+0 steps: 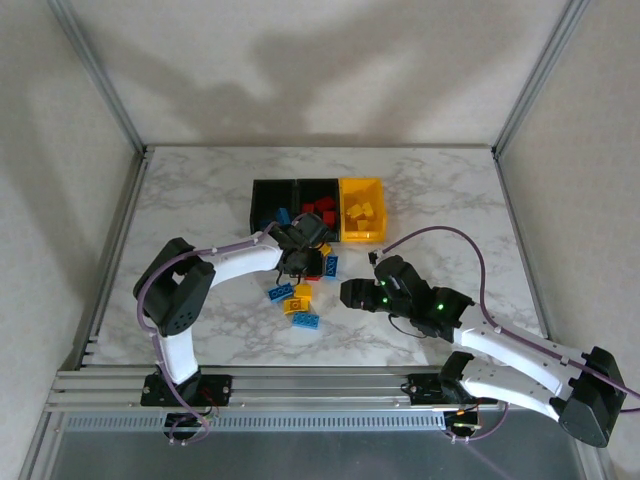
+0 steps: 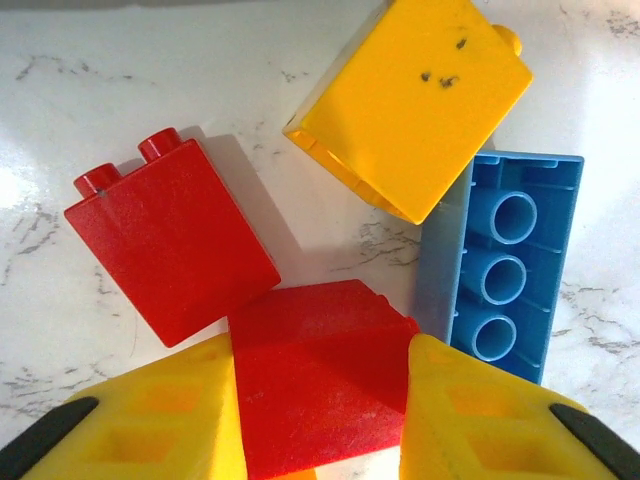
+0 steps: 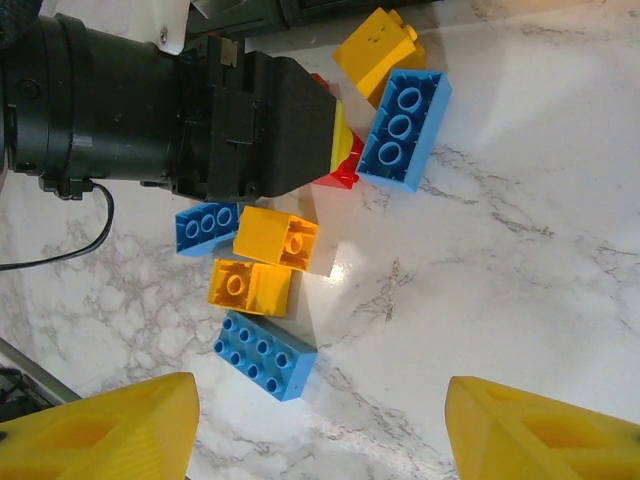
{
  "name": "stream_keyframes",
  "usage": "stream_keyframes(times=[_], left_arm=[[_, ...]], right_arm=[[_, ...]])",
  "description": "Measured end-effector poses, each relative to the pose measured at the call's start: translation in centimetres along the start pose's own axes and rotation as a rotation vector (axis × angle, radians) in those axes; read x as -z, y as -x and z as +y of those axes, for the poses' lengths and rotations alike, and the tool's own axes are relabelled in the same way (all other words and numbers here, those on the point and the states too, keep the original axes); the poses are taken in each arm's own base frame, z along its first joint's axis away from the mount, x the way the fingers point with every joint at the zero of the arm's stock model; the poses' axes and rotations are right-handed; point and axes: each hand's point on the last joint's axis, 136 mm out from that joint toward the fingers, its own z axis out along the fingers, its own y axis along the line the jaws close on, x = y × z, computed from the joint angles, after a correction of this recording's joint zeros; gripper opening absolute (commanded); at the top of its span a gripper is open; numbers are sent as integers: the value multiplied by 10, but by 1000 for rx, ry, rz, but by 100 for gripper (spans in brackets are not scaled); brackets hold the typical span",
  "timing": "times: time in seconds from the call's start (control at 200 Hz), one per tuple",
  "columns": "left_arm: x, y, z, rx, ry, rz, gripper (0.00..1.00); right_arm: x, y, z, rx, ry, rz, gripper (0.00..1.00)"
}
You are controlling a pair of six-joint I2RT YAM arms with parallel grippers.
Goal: Sort the legos into containers by color
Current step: Pick up the lego from the center of the table, then place the lego in the container.
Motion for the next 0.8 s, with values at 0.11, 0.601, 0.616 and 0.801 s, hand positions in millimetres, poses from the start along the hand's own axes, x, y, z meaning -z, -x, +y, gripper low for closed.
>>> stream_keyframes(times=[0.11, 0.601, 0.616, 0.801], left_arm=[[1, 0, 1, 0, 3, -3, 29], [49, 43, -14, 18, -38, -120, 27], [51, 46, -14, 20, -40, -125, 27], [80, 88, -19, 42, -55, -215, 27]], right_arm=[[0, 0, 0, 0, 0, 0, 66], [-4, 8, -5, -23, -44, -35, 66], [-4, 10, -5, -24, -46, -39, 66], [-6, 23, -2, -50, -59, -75, 66]])
